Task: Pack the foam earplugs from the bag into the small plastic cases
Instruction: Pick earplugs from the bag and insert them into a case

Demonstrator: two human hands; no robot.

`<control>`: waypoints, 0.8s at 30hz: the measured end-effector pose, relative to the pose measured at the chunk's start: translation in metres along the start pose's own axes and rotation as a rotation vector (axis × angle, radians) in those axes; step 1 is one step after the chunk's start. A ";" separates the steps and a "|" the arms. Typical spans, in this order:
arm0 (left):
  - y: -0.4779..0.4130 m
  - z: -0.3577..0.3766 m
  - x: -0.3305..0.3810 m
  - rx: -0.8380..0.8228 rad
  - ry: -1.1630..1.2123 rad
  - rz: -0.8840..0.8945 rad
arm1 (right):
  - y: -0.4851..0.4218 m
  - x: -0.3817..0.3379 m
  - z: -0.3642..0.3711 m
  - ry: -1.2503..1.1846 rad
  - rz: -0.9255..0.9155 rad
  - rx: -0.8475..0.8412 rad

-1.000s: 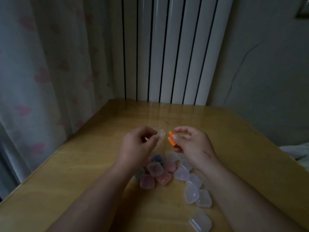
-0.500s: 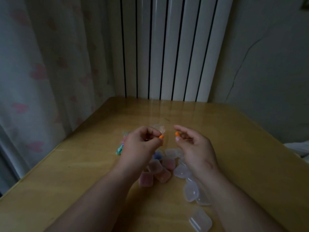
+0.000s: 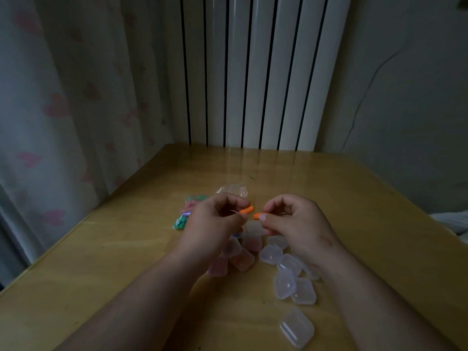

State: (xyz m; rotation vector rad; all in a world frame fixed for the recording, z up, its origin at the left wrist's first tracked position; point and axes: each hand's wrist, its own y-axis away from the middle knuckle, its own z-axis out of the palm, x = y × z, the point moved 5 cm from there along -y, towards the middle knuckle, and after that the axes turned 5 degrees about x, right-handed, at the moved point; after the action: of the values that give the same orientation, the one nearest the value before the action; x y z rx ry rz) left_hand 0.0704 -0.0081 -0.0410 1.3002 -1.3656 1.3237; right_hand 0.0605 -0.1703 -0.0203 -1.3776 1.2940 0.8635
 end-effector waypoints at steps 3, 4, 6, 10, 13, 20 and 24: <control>0.002 0.002 0.002 -0.015 0.002 0.019 | 0.002 -0.001 0.005 -0.043 0.009 -0.055; 0.003 0.003 0.002 -0.014 0.010 0.020 | 0.002 -0.001 0.006 -0.059 0.011 -0.060; 0.002 0.004 0.003 0.010 0.013 0.031 | 0.001 0.001 0.005 -0.064 0.012 -0.051; 0.000 0.001 0.002 0.043 0.019 0.035 | 0.001 0.001 0.005 -0.035 -0.013 -0.072; -0.001 0.001 0.000 0.026 -0.014 0.036 | 0.002 0.000 0.006 -0.047 -0.020 -0.081; 0.000 -0.001 0.002 0.027 -0.053 0.051 | 0.003 0.001 0.008 -0.055 -0.001 -0.068; 0.004 0.002 0.007 0.047 -0.131 0.113 | -0.002 0.004 0.004 -0.035 0.010 0.029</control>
State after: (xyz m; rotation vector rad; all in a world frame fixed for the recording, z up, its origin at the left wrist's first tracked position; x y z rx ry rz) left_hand 0.0658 -0.0114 -0.0354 1.3794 -1.5258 1.3733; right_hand 0.0631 -0.1680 -0.0248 -1.3285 1.2824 0.8686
